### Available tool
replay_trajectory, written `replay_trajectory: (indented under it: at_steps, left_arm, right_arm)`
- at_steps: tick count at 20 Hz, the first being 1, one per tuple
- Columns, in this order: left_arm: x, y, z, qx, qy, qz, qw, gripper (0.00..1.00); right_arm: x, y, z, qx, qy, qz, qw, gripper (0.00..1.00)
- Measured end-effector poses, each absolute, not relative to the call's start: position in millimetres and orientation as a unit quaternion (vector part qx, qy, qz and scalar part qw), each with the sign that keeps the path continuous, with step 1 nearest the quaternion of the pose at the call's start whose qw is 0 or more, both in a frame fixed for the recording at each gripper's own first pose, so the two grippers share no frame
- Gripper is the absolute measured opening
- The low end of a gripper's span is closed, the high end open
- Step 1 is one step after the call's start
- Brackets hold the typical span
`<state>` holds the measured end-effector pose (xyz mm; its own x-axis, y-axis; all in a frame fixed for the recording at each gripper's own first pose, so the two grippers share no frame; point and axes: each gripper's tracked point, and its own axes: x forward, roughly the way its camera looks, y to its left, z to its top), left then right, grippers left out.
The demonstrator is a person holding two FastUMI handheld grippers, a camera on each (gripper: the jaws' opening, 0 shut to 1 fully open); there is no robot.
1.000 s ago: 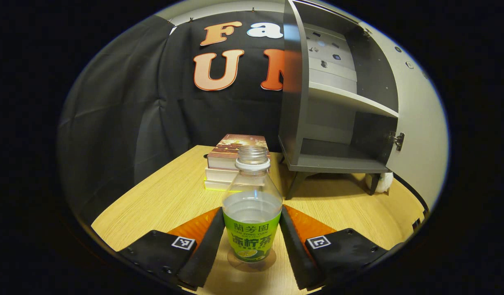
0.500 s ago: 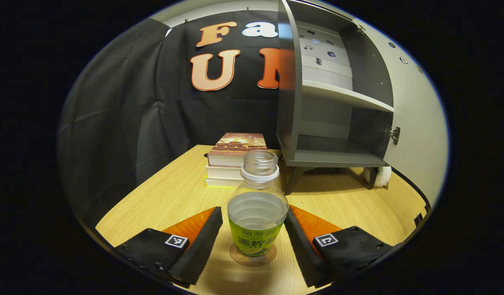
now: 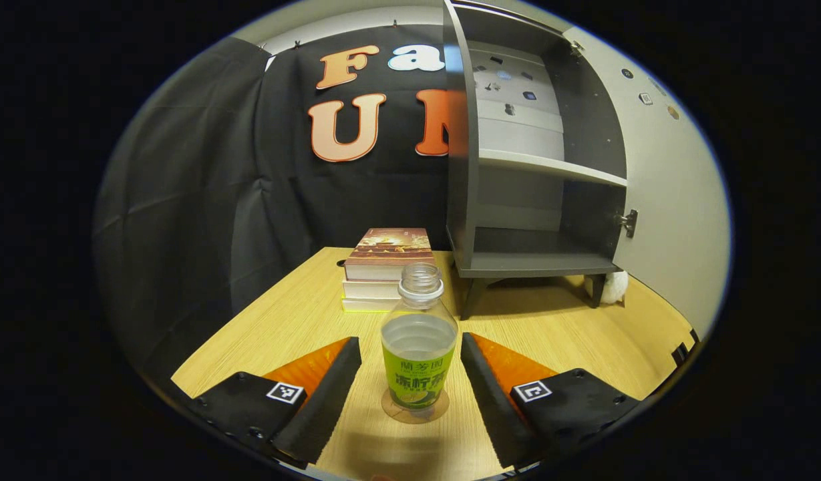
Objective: Open the cabinet door with the right hand, grasp the bottle in the cabinet with the left hand and place it on the coaster, then close the cabinet door with the right hand.
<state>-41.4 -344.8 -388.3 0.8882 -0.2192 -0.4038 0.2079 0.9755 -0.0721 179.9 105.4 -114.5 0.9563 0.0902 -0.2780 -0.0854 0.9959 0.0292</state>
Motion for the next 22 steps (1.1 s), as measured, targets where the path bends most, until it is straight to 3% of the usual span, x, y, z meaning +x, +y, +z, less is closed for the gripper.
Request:
replay_trajectory:
  at_steps: [3,5,6,9,10,13,14,15,16,17,18,20,21,22]
  left_arm:
    - [-52.3,-333.9,-362.2,-0.027,0.203,-0.109,0.973,0.98]
    - [-57.9,-322.4,-335.9,-0.031,0.191,-0.106,0.975,0.98]
    - [-59.4,-317.1,-321.4,-0.032,0.184,-0.105,0.977,0.98]
    - [-61.7,-297.4,-280.7,-0.040,0.166,-0.102,0.980,0.98]
    - [-61.2,-289.8,-267.2,-0.044,0.161,-0.102,0.981,0.98]
    - [-55.5,-263.6,-224.9,-0.053,0.143,-0.095,0.984,0.98]
    - [-52.3,-253.8,-210.4,-0.053,0.135,-0.089,0.985,0.98]
    - [-48.6,-239.6,-198.9,-0.048,0.130,-0.078,0.987,0.96]
    - [-45.3,-227.2,-187.0,-0.046,0.120,-0.071,0.989,0.98]
    - [-41.4,-220.6,-174.5,-0.044,0.113,-0.069,0.990,0.97]
    - [-37.4,-214.1,-162.0,-0.041,0.105,-0.067,0.991,0.97]
    - [-30.0,-200.5,-143.8,-0.036,0.091,-0.063,0.993,0.97]
    - [-26.1,-194.4,-137.0,-0.035,0.087,-0.060,0.994,0.97]
    - [-23.8,-190.5,-130.6,-0.034,0.084,-0.059,0.994,0.94]
  right_arm:
    - [176.1,123.8,-115.9,0.025,0.148,0.076,0.986,0.93]
    - [175.7,117.1,-113.4,0.007,0.143,0.071,0.987,0.99]
    - [178.1,112.9,-113.8,-0.001,0.140,0.068,0.988,0.89]
    - [177.4,115.4,-115.2,-0.004,0.142,0.071,0.987,0.87]
    - [175.6,119.6,-115.5,-0.001,0.146,0.078,0.986,0.95]
    - [173.6,125.3,-114.4,-0.003,0.146,0.093,0.985,0.68]
    - [173.2,127.9,-114.1,-0.004,0.144,0.098,0.985,0.74]
    - [173.4,130.1,-112.9,-0.002,0.141,0.101,0.985,0.62]
    - [173.6,134.3,-113.2,0.000,0.140,0.105,0.985,0.68]
    - [173.2,138.5,-111.9,0.005,0.139,0.109,0.984,0.66]
    - [172.6,142.5,-111.4,0.010,0.140,0.112,0.984,0.72]
    - [170.2,149.0,-111.0,0.014,0.140,0.117,0.983,0.53]
    - [170.9,152.6,-110.6,0.014,0.138,0.119,0.983,0.62]
    - [171.6,156.4,-110.0,0.016,0.139,0.123,0.983,0.62]
